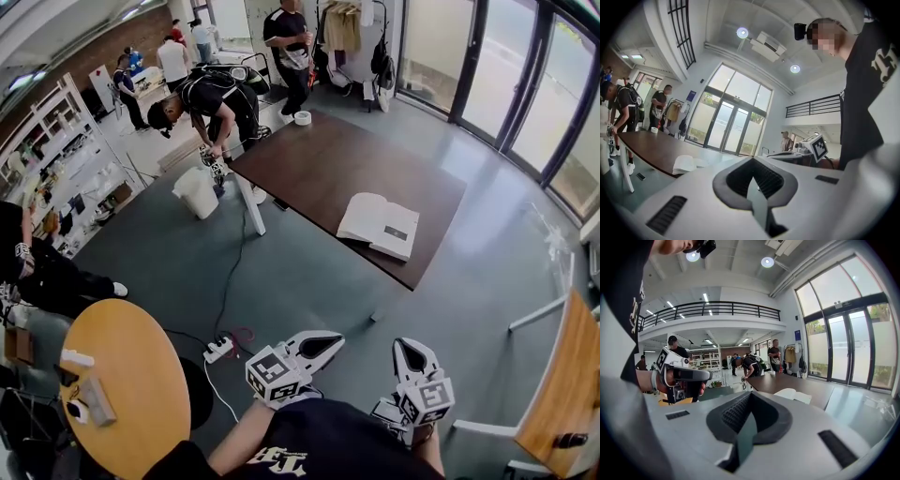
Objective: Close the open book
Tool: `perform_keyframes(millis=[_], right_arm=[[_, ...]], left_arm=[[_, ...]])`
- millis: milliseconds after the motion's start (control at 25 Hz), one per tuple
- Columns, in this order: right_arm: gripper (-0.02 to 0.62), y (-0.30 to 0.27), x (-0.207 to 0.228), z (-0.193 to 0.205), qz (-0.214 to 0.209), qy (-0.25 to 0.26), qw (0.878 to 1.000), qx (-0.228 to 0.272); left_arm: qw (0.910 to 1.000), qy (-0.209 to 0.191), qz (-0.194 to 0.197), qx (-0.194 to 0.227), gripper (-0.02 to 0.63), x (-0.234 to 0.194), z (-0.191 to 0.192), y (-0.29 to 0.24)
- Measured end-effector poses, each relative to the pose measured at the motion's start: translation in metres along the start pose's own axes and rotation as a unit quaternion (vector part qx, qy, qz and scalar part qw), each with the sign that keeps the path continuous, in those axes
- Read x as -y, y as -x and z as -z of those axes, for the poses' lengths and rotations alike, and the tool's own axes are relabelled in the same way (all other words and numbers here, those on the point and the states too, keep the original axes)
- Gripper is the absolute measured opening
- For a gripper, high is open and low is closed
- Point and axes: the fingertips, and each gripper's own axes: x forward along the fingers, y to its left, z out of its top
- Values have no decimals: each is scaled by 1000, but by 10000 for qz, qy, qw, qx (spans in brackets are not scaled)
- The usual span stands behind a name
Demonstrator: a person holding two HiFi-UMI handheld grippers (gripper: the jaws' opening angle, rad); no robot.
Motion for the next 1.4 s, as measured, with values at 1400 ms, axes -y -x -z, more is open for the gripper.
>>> perform_keyframes(millis=[1400], right_arm=[[-12,-120,-44,-35,2,31,10000,-86]], left_arm=[[10000,-23,-6,29,6,-114,-29,53]])
